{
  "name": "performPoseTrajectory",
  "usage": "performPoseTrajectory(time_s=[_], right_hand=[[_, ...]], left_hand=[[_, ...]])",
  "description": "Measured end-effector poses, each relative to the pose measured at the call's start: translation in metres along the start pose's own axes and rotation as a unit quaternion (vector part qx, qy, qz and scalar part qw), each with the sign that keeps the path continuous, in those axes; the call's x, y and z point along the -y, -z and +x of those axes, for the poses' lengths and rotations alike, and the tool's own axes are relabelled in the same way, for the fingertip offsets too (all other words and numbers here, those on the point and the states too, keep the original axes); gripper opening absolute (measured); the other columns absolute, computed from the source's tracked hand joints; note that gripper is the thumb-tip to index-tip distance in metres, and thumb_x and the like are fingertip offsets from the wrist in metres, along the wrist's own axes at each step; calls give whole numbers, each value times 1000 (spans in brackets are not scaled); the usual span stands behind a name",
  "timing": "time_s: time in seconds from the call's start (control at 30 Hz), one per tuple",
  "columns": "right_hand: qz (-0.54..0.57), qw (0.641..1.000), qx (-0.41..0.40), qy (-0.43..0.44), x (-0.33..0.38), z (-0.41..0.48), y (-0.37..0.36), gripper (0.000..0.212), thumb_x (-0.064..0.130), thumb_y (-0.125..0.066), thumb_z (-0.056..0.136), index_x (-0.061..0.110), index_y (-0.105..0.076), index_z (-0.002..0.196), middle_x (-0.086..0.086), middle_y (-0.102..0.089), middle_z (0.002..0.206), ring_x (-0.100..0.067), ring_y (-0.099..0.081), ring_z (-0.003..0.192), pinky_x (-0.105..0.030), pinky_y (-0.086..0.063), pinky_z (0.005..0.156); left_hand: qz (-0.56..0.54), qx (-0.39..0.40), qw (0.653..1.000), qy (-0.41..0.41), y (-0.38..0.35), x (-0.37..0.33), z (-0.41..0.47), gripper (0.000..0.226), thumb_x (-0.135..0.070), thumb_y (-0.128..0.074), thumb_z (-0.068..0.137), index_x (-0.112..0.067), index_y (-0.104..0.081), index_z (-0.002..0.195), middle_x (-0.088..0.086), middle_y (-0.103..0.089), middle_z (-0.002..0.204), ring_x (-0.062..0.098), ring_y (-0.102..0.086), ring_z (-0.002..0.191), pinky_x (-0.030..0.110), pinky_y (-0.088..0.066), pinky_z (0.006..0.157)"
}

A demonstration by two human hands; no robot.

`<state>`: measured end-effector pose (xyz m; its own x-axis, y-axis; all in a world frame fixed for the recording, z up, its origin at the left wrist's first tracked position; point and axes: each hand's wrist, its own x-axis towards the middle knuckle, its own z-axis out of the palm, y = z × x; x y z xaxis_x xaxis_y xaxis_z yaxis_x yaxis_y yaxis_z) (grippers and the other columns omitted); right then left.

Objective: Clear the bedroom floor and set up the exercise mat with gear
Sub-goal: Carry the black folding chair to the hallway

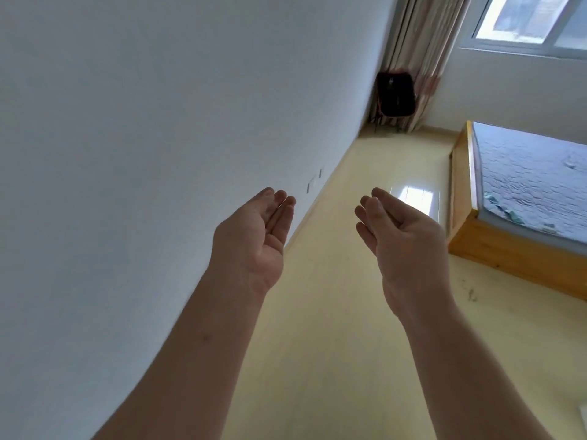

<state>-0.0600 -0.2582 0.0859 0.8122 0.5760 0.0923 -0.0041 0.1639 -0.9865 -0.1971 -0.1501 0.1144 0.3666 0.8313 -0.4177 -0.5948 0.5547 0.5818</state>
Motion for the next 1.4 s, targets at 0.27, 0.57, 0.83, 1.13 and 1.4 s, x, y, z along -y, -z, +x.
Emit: performPoseTrajectory(time_s=[0.27, 0.57, 0.83, 1.13, 1.4], right_hand=[[9, 998, -63, 13, -32, 157, 22, 38, 26, -71, 94, 12, -65, 129, 6, -76, 116, -12, -73, 107, -41, -56, 99], [46, 997, -56, 1, -61, 401, 60, 35, 22, -70, 97, 11, -65, 130, 12, -77, 107, -11, -74, 103, -39, -56, 99], [22, 999, -31, 4, -52, 614, 70, 38, 27, -70, 96, 14, -66, 131, 11, -76, 113, -9, -74, 100, -40, -55, 99], [-7, 999, -34, 28, -89, 845, 72, 37, 24, -69, 97, 11, -66, 131, 12, -77, 110, -10, -74, 102, -40, -56, 99], [-36, 996, -69, 43, -90, 1063, 89, 36, 26, -68, 97, 13, -66, 131, 12, -77, 110, -11, -74, 103, -43, -56, 99]], left_hand=[[37, 33, 998, 38, -111, 42, 135, 18, -1, -66, 96, 5, -68, 112, 19, -76, 107, 31, -77, 96, 37, -62, 87], [75, 23, 997, 27, -264, 116, 311, 17, -1, -66, 95, 5, -68, 111, 20, -76, 109, 30, -77, 97, 36, -62, 87], [55, 8, 998, 6, -396, 140, 452, 19, 0, -66, 95, 5, -68, 113, 19, -76, 108, 30, -77, 95, 37, -63, 86], [29, 21, 999, 26, -523, 190, 652, 19, -1, -66, 96, 6, -67, 114, 20, -75, 110, 32, -76, 98, 37, -62, 87], [50, 46, 996, 61, -690, 230, 819, 20, -1, -68, 94, 6, -68, 113, 20, -76, 107, 31, -77, 94, 38, -63, 87]])
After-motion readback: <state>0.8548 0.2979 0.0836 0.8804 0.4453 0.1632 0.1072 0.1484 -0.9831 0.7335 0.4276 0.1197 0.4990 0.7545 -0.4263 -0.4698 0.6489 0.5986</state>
